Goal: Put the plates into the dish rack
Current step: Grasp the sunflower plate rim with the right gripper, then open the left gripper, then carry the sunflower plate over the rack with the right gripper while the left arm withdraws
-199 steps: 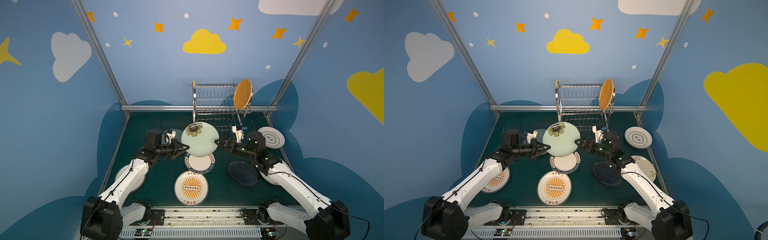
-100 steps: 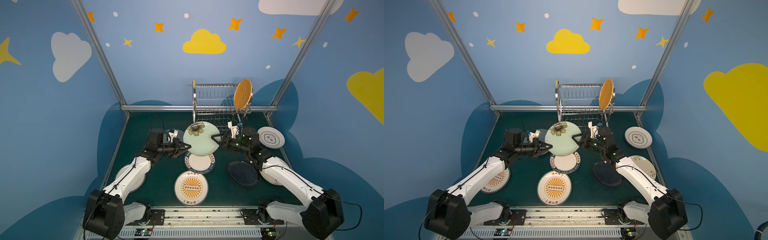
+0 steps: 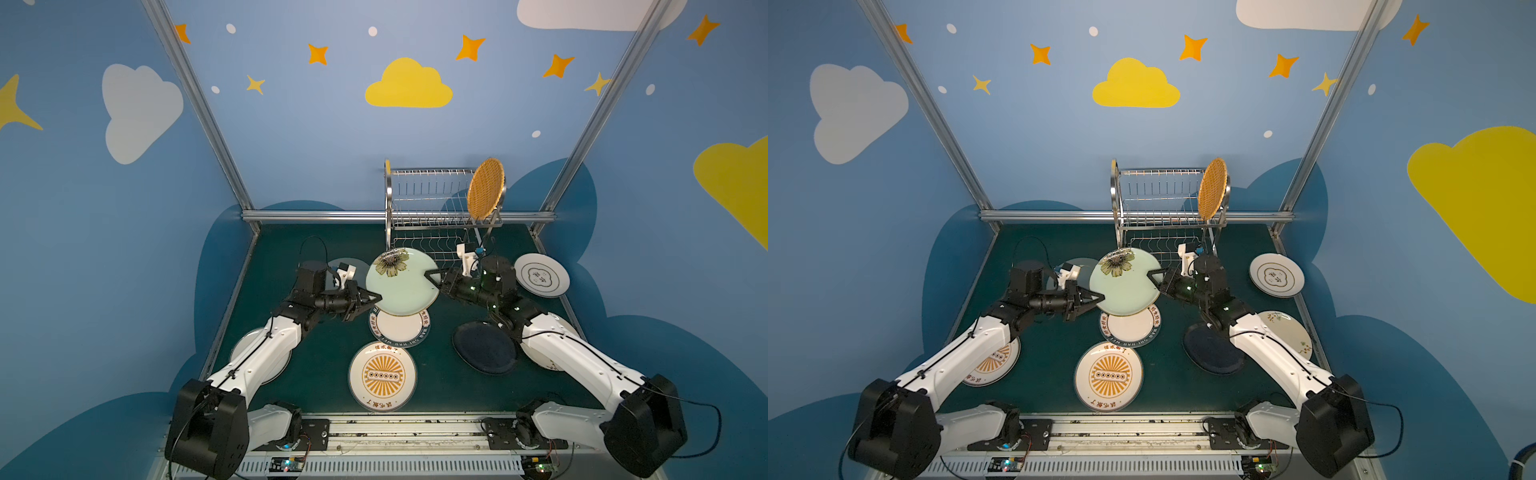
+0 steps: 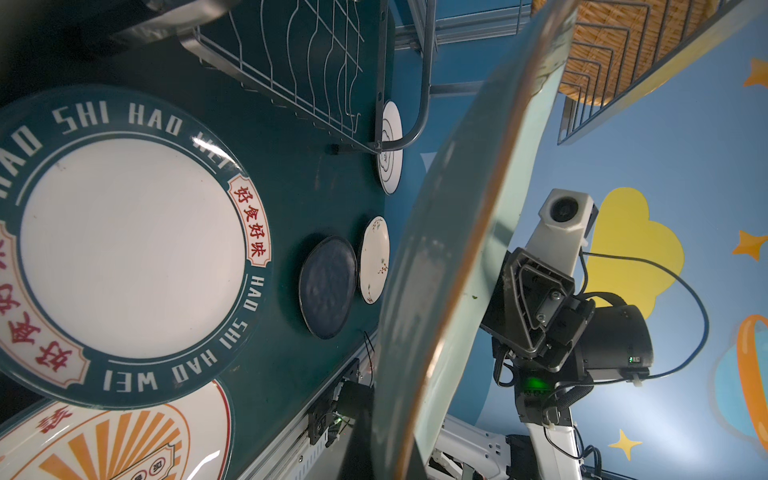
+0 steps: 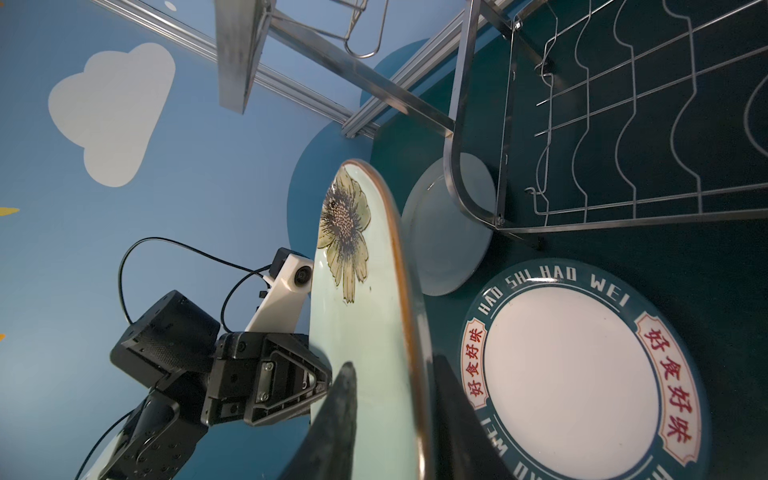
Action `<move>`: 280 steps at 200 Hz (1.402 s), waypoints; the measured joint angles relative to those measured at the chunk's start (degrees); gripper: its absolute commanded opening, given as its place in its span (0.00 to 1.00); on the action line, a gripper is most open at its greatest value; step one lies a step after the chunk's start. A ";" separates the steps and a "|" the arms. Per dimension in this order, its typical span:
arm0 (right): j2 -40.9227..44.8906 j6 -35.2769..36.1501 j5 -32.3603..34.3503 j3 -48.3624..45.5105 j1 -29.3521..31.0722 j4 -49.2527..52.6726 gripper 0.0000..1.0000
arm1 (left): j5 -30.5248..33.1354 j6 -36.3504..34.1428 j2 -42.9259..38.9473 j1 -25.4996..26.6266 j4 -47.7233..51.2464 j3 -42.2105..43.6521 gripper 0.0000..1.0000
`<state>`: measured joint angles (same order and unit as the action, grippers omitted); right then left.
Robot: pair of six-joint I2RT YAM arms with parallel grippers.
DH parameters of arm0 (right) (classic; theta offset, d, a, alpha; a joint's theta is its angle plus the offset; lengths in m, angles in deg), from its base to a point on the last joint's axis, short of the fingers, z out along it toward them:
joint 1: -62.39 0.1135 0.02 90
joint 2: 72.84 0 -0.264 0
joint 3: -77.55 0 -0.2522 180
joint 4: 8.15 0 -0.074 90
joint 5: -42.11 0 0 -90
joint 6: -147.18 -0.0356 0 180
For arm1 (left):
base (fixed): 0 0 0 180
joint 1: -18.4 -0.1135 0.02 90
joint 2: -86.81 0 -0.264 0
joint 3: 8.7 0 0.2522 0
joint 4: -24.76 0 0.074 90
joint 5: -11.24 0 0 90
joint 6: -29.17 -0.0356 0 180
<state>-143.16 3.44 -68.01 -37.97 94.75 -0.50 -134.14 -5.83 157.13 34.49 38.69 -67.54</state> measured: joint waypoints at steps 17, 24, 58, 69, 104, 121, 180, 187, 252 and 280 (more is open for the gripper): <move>-0.33 -0.48 0.70 0.00 0.17 -0.61 0.23 | -0.04 0.33 -0.24 -0.17 -0.42 0.02 0.04; -0.50 -0.57 0.83 0.00 0.31 -1.03 0.20 | -0.02 0.37 -0.42 -0.26 -0.46 0.04 0.04; -1.16 -1.14 1.62 0.00 0.63 -2.01 0.06 | -0.04 0.74 -1.11 -0.66 -0.81 0.61 0.04; -1.38 -0.85 2.58 0.00 0.76 -1.84 0.00 | -0.09 0.09 -1.11 -0.59 -1.03 0.63 0.04; -1.31 -0.98 3.06 -0.22 1.14 -1.29 0.00 | -0.13 -0.74 -1.57 -0.61 -0.48 0.68 0.39; -0.17 -0.85 3.37 -0.44 1.79 0.66 0.00 | -0.92 -1.86 -2.78 -0.61 -0.72 0.37 0.77; 13.29 2.91 9.55 -1.49 2.71 11.74 0.00 | 4.24 -8.61 -16.20 -3.76 4.87 -0.17 1.00; 14.62 3.63 10.10 -1.33 2.62 12.04 0.00 | 5.44 -9.60 -18.40 -4.15 5.66 -0.20 1.00; 16.00 10.78 11.58 12.44 2.62 24.28 0.00 | 14.75 -16.90 -37.99 -4.74 8.68 2.05 1.00; 13.66 14.53 13.97 22.56 2.62 28.04 0.00 | 17.05 -18.99 -41.90 -4.74 10.73 4.74 1.00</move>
<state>-129.50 17.98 -54.04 -15.42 97.37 27.54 -117.09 -24.82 115.23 29.75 49.42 -62.80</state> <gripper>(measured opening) 0.071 0.998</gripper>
